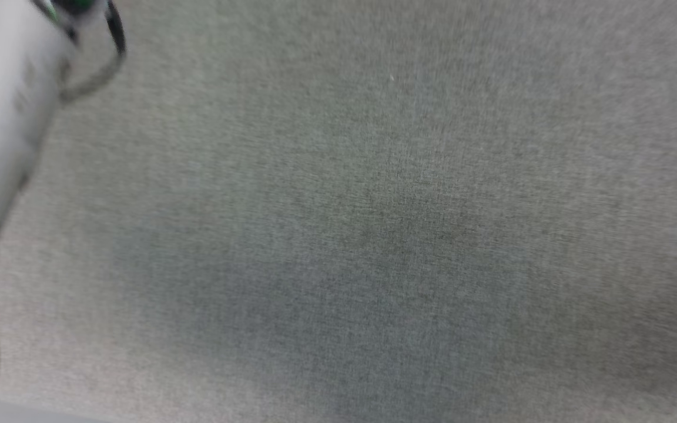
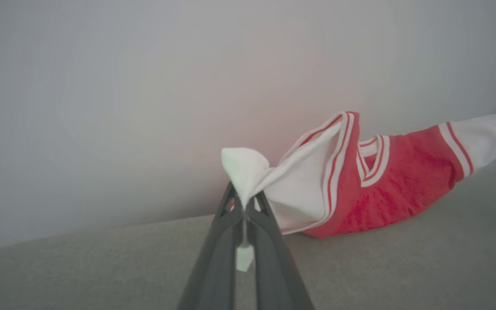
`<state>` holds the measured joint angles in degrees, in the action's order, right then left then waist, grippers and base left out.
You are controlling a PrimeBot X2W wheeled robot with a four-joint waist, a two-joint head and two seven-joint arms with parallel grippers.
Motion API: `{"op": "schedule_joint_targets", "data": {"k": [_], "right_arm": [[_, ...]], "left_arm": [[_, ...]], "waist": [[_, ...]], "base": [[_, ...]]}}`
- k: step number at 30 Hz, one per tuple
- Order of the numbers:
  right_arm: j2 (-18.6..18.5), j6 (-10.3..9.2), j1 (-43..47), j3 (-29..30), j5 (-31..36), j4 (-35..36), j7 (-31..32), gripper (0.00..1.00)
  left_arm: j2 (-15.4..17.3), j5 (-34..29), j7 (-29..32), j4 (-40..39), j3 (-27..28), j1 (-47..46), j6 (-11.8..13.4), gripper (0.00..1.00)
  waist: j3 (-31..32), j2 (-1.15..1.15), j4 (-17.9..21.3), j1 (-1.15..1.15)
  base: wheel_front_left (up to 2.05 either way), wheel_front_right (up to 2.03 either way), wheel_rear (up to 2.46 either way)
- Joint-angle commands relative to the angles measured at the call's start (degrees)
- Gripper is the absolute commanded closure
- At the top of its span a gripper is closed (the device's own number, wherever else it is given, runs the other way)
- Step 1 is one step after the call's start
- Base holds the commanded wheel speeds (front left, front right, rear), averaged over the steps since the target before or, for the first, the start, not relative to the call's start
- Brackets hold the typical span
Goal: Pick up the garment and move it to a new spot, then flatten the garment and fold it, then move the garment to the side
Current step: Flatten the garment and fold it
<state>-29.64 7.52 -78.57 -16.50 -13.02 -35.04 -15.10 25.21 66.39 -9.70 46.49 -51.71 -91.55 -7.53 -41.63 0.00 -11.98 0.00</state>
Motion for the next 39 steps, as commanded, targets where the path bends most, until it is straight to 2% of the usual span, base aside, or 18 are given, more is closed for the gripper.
{"op": "schedule_joint_targets", "data": {"k": [1,4,7,12,16,22,28,35,39], "right_arm": [[-1.24,-0.06,5.92,-2.68,-5.35,0.48,0.68,1.0],[-3.45,-0.06,14.01,-6.97,-11.46,2.98,2.4,1.0],[-5.65,-0.06,18.87,-8.15,-14.72,5.56,3.33,1.0],[-8.88,-0.06,31.16,-8.09,-21.46,11.77,5.83,1.0],[-11.5,-0.06,40.94,-6.25,-24.2,16.02,7.56,1.0],[-14.37,-0.06,56.1,-5.04,-25.51,22.42,8.73,1.0],[-16.25,-0.06,69.81,-2.62,-25.78,25.35,8.89,1.0],[-16.19,-0.07,81.95,1.57,-27.55,27.46,9.85,1.0],[-15.24,-0.07,86.92,4.24,-28.82,29.03,11.07,1.0]], "left_arm": [[1.05,1.06,1.41,-1.38,-1.93,4.58,0.1,1.0],[3.11,1.95,2.97,-3.91,-4.98,10.55,0.1,1.0],[4.83,2.62,4.02,-5.62,-6.75,14.61,0.1,1.0],[9.02,5.53,6.46,-10.23,-9.32,24.91,0.12,1.0],[12.34,7.38,6.5,-15.4,-10.35,32.64,1.73,1.0],[18.16,10.19,4.81,-24.77,-11.19,43.91,7.03,1.0],[22.85,13.02,1.63,-33.47,-11.23,53.36,13.13,1.0],[26.75,17.08,-1.86,-41.71,-10.52,62.54,19.51,1.0],[28.19,18.0,-3.63,-45.67,-9.88,66.37,21.75,1.0]], "waist": [[10.4,0.0,-0.21,0.0],[14.79,0.0,0.17,0.0],[17.52,0.0,0.44,0.0],[23.34,0.0,1.25,0.0],[27.42,0.0,1.28,0.0],[31.73,0.0,1.75,0.0],[34.01,0.0,1.85,0.0],[34.74,0.0,2.24,0.0],[34.5,0.0,2.25,0.0]], "base": [[0.0,0.0,0.0],[0.0,0.0,0.0],[0.0,0.0,0.0],[0.0,0.0,0.0],[0.0,0.0,0.0],[0.0,0.0,0.0],[0.0,0.0,0.0],[0.0,0.0,0.0],[0.0,0.0,0.0]]}}
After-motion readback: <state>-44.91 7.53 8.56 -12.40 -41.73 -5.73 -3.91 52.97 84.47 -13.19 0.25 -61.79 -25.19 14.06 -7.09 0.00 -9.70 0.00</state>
